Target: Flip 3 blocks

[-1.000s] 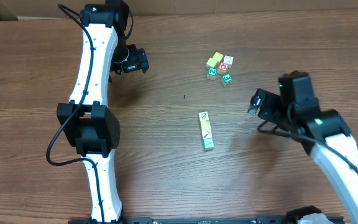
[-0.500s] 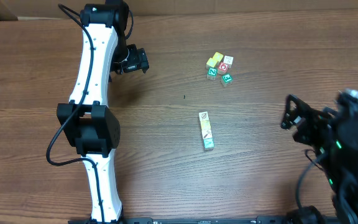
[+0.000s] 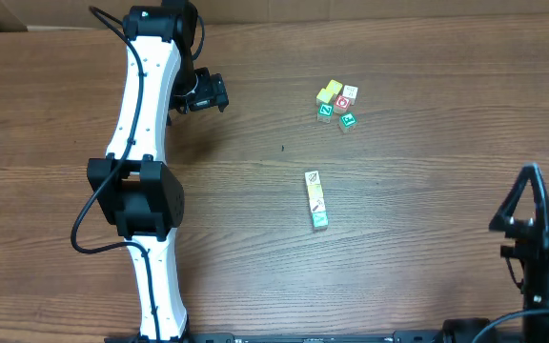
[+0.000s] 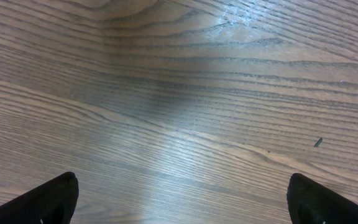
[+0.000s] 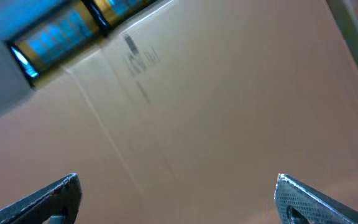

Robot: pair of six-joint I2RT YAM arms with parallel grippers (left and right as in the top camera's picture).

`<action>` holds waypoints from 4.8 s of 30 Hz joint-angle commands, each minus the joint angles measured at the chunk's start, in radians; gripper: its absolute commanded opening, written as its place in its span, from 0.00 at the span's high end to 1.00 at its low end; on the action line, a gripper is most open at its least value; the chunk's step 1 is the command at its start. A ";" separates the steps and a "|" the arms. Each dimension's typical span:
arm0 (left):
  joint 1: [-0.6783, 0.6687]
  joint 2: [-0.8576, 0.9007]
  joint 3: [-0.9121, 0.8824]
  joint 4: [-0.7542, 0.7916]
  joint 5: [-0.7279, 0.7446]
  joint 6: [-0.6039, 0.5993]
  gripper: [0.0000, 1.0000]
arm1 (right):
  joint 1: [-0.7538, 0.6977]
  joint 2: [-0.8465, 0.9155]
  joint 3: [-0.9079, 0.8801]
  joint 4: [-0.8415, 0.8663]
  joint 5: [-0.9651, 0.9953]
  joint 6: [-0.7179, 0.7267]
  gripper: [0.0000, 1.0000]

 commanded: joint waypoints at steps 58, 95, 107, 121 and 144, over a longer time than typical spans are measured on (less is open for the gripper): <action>-0.008 -0.031 0.019 -0.001 0.011 0.008 0.00 | 0.003 -0.211 -0.674 0.113 -0.209 -0.530 0.00; -0.039 -0.587 0.019 0.001 0.011 0.008 0.00 | 0.003 -0.211 -0.674 0.113 -0.209 -0.530 0.00; -0.039 -0.977 0.019 -0.004 0.011 0.008 0.00 | 0.003 -0.211 -0.674 0.113 -0.209 -0.530 0.00; -0.034 -1.366 -0.301 -0.003 -0.045 0.011 0.00 | 0.003 -0.211 -0.674 0.113 -0.209 -0.530 0.00; 0.109 -2.080 -1.122 0.866 -0.044 0.007 0.00 | 0.003 -0.211 -0.674 0.113 -0.209 -0.530 0.00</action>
